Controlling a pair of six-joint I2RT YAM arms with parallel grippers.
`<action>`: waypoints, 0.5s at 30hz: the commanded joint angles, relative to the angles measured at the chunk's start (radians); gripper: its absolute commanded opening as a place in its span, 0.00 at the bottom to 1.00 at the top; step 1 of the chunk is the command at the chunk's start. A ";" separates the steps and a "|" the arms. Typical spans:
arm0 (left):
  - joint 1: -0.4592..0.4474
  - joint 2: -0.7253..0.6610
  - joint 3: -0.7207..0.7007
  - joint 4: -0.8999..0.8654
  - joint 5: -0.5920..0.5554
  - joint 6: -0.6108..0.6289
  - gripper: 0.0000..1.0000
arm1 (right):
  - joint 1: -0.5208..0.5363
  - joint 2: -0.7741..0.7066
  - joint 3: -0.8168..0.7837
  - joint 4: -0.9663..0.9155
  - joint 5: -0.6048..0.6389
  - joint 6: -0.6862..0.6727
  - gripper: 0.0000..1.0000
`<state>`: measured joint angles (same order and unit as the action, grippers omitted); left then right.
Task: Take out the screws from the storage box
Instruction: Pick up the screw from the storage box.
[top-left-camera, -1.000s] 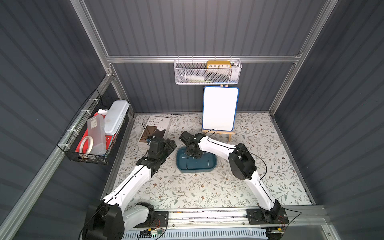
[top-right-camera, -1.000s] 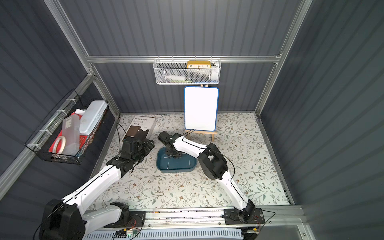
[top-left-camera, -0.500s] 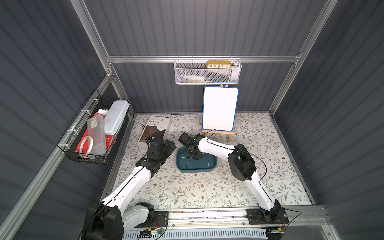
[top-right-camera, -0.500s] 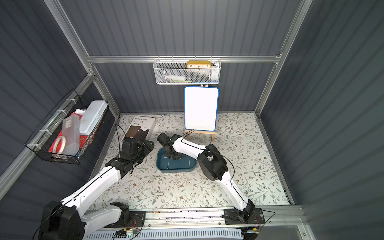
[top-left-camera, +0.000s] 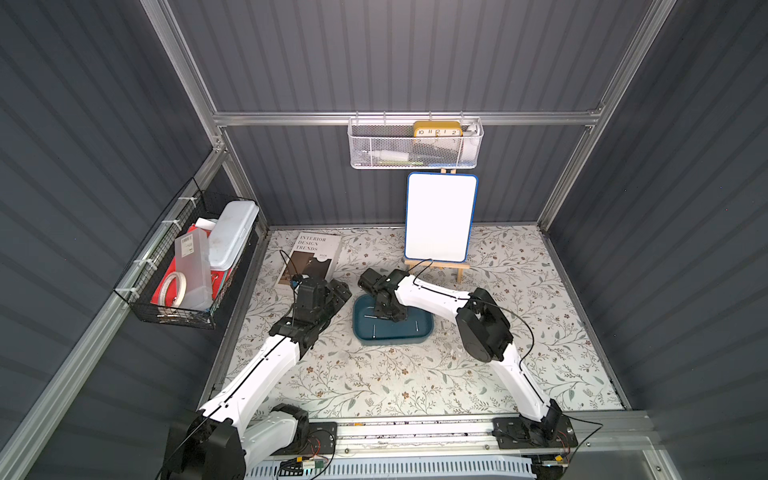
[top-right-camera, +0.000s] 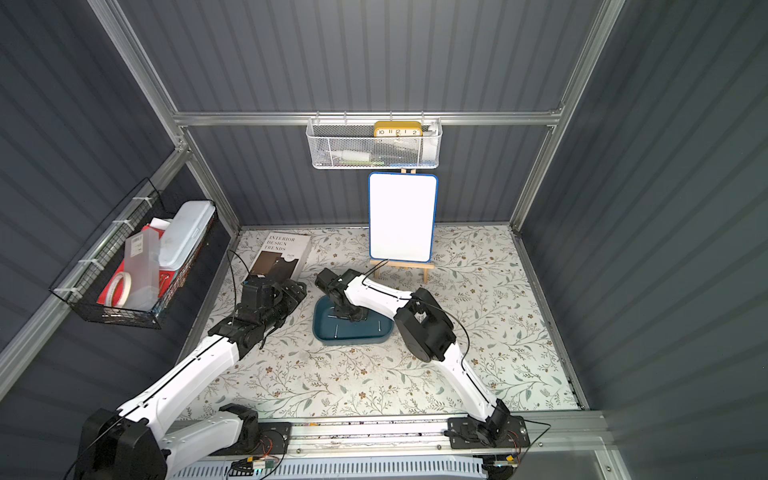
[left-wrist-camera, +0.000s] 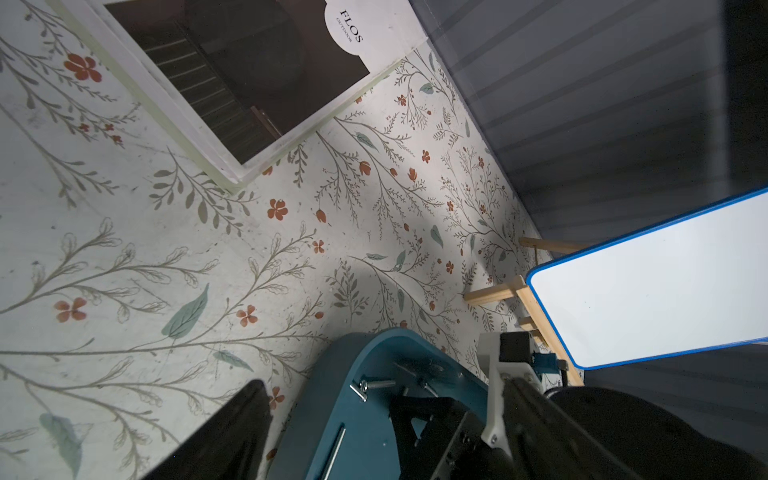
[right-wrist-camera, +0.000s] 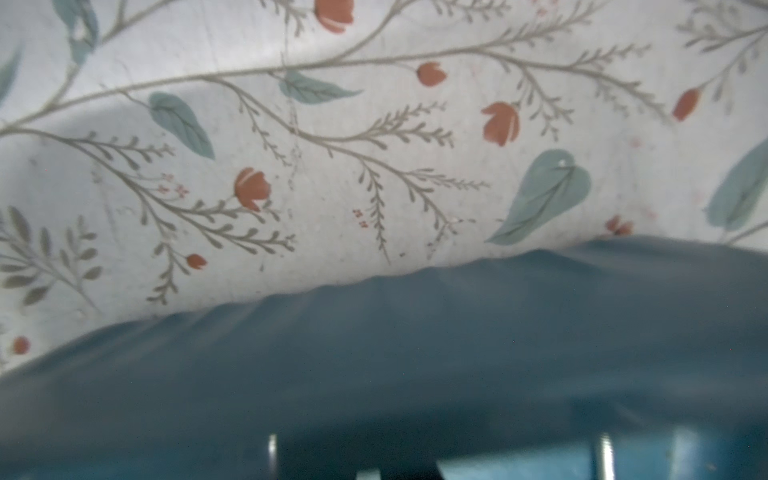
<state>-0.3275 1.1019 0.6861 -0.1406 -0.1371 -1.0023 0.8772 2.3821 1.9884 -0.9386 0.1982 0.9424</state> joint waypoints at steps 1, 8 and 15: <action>0.004 -0.017 -0.016 -0.022 -0.016 -0.015 0.91 | 0.003 0.080 0.000 -0.140 0.008 -0.031 0.20; 0.004 -0.007 -0.016 -0.019 -0.010 -0.022 0.91 | -0.004 0.093 -0.024 -0.112 -0.021 -0.028 0.19; 0.004 -0.009 -0.020 -0.019 0.001 -0.032 0.91 | -0.028 0.052 -0.121 0.037 -0.090 -0.011 0.04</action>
<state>-0.3275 1.1015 0.6796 -0.1440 -0.1387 -1.0206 0.8680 2.3638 1.9499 -0.9142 0.1757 0.9237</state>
